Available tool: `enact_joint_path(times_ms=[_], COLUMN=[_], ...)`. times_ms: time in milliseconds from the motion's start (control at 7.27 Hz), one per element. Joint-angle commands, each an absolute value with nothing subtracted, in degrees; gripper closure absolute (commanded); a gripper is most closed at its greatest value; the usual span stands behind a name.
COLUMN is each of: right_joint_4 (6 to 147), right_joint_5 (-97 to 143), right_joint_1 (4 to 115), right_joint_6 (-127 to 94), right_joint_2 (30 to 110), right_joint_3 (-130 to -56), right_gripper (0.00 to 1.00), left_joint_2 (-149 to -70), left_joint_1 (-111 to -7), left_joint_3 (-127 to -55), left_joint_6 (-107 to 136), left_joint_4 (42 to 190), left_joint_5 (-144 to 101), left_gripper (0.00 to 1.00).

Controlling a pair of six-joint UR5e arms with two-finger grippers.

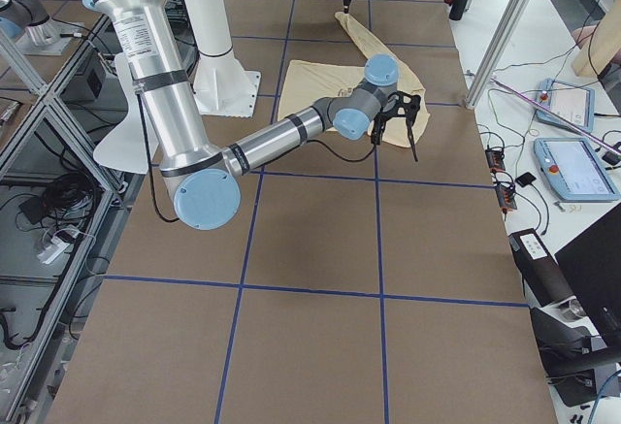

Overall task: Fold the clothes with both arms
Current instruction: 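Withdraw the right arm away from the shirt toward its side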

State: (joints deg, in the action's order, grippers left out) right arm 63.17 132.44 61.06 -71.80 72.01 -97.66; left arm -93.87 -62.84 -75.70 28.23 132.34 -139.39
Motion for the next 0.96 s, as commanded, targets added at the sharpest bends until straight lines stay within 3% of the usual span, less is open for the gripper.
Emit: enact_joint_path(times_ms=[0, 138, 826], right_joint_4=[63.19, 63.19, 63.28], right_joint_5=[132.54, 132.54, 132.54], right_joint_1=[61.35, 61.35, 61.35], right_joint_6=[-71.63, -71.63, -71.72], right_joint_2=[72.25, 72.33, 72.33], right_joint_3=[-98.0, -98.35, -98.35], right_gripper=[0.01, 0.01, 0.01], left_joint_2=[-93.52, -93.34, -93.34], left_joint_1=[-62.93, -62.93, -62.93], left_joint_3=[-76.55, -76.38, -76.37], left_joint_6=[28.3, 28.21, 28.74], left_joint_4=[131.93, 131.92, 132.01], left_joint_5=[-139.75, -139.14, -139.13], left_gripper=[0.82, 0.43, 0.47])
